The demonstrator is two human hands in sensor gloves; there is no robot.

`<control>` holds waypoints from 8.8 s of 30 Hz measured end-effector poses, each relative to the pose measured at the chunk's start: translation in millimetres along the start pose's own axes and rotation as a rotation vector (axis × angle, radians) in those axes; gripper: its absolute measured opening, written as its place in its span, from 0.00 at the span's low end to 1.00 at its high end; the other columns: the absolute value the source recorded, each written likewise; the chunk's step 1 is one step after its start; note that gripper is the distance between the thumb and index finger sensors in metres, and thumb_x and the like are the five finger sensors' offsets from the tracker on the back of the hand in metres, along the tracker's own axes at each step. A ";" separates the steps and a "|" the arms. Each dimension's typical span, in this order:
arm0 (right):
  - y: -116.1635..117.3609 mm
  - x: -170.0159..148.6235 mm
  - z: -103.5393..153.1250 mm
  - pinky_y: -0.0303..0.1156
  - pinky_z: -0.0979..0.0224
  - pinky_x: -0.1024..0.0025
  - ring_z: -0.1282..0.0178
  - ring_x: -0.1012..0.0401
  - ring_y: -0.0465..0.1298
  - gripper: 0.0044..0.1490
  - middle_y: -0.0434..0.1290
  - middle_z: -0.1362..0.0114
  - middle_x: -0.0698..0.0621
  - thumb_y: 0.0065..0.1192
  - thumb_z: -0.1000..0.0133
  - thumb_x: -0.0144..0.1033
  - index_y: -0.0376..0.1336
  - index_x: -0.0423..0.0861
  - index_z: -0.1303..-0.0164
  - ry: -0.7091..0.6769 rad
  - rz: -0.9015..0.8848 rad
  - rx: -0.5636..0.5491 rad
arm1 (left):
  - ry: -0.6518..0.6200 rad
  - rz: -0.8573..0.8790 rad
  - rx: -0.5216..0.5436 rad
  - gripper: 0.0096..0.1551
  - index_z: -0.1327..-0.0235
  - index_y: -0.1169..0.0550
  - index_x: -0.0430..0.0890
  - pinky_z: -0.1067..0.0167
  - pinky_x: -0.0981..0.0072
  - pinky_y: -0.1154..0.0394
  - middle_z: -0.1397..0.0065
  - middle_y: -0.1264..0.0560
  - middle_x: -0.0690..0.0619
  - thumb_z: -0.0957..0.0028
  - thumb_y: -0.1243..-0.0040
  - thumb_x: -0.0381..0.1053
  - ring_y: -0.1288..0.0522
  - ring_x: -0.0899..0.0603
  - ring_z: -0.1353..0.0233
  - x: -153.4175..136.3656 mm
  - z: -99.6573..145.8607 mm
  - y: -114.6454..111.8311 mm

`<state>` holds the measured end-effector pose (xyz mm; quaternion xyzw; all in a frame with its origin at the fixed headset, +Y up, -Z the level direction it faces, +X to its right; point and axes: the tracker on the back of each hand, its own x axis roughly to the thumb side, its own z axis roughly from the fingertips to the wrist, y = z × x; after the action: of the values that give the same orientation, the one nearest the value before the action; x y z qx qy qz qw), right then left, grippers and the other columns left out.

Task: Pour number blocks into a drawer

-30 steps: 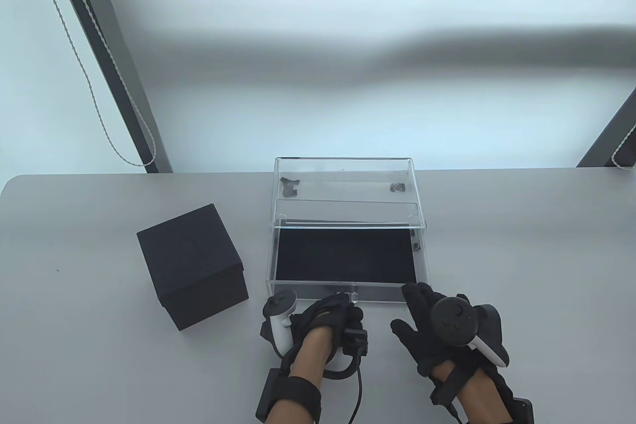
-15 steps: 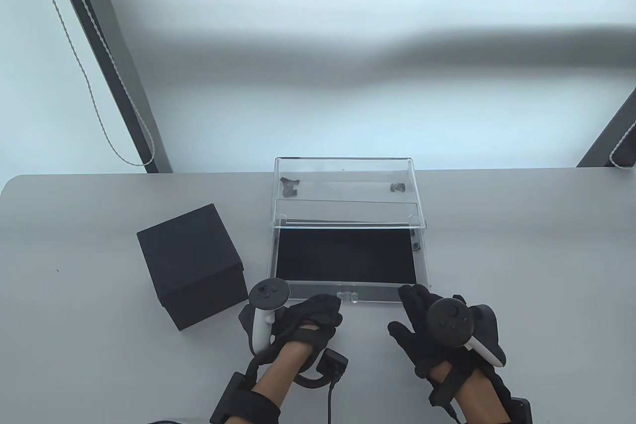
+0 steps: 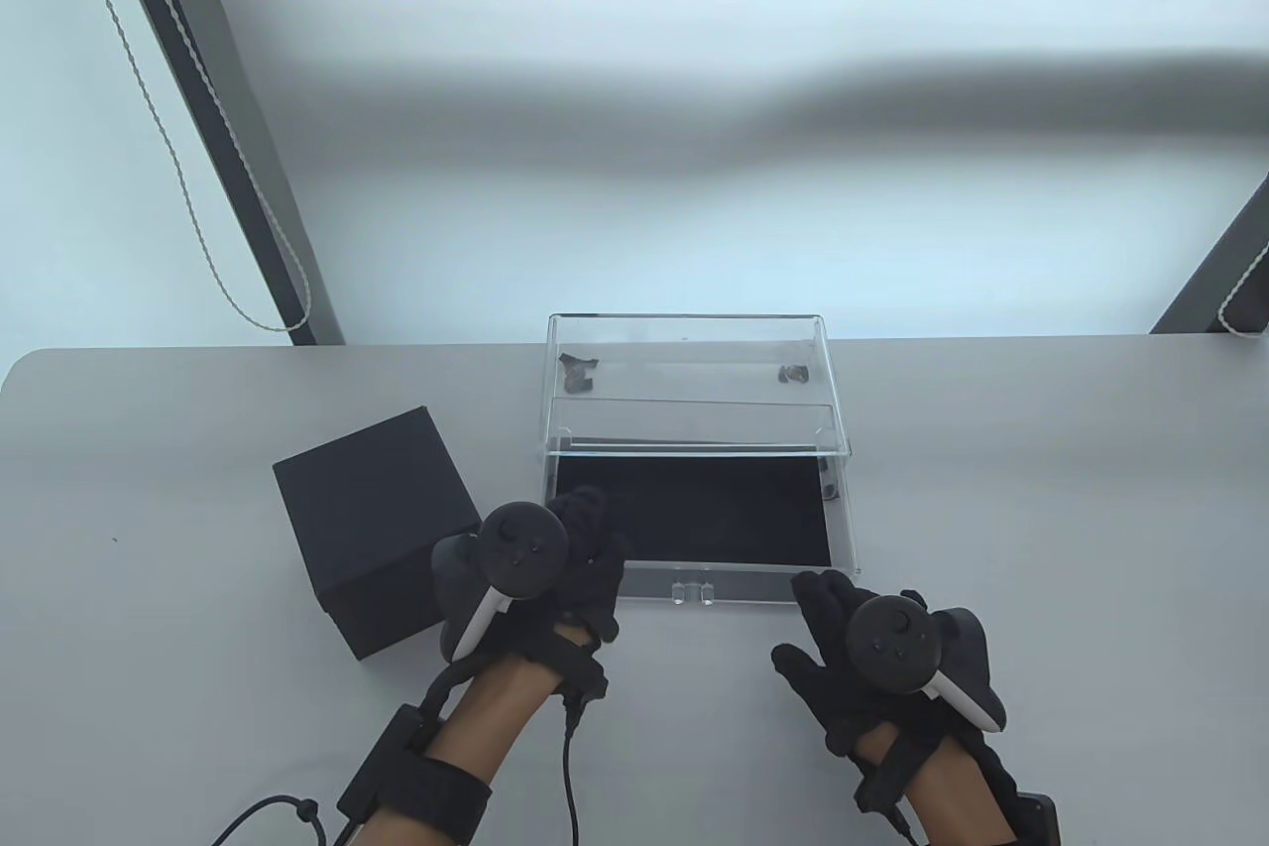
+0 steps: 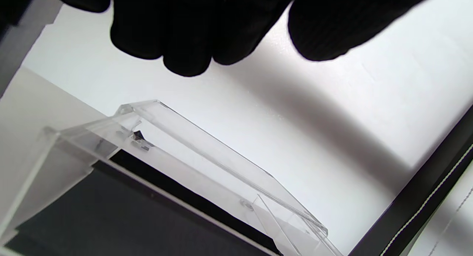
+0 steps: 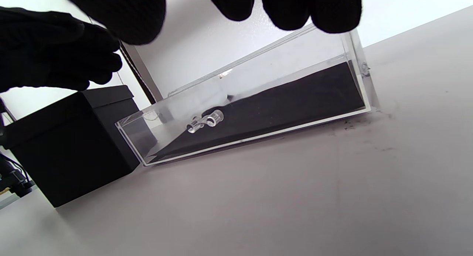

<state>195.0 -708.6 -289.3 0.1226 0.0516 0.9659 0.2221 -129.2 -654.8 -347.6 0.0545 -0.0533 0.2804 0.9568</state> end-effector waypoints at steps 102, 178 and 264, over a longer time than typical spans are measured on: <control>19.5 9.6 -6.8 0.36 0.29 0.25 0.24 0.34 0.59 0.51 0.55 0.20 0.36 0.57 0.50 0.61 0.46 0.45 0.24 0.010 -0.006 0.126 | 0.010 -0.305 -0.030 0.48 0.20 0.43 0.50 0.26 0.25 0.59 0.10 0.49 0.43 0.49 0.60 0.76 0.54 0.31 0.14 -26.1 92.3 -5.3; 15.8 8.1 2.6 0.46 0.28 0.25 0.31 0.34 0.68 0.50 0.64 0.25 0.34 0.48 0.48 0.63 0.54 0.37 0.28 0.037 -0.512 0.056 | 0.161 0.388 -0.364 0.54 0.22 0.46 0.44 0.27 0.26 0.53 0.13 0.47 0.39 0.51 0.60 0.78 0.49 0.28 0.18 -39.0 59.4 -53.1; 4.7 42.8 21.2 0.35 0.28 0.25 0.22 0.31 0.42 0.51 0.36 0.18 0.33 0.48 0.48 0.65 0.38 0.54 0.21 -0.325 -0.629 -0.146 | -0.341 1.435 -0.381 0.50 0.23 0.46 0.55 0.31 0.37 0.26 0.23 0.27 0.54 0.52 0.30 0.58 0.19 0.38 0.31 -1.2 67.9 -14.8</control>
<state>161.2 -692.9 -258.9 0.2365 -0.0185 0.8194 0.5219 -127.1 -677.0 -281.8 -0.1169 -0.2704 0.8074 0.5112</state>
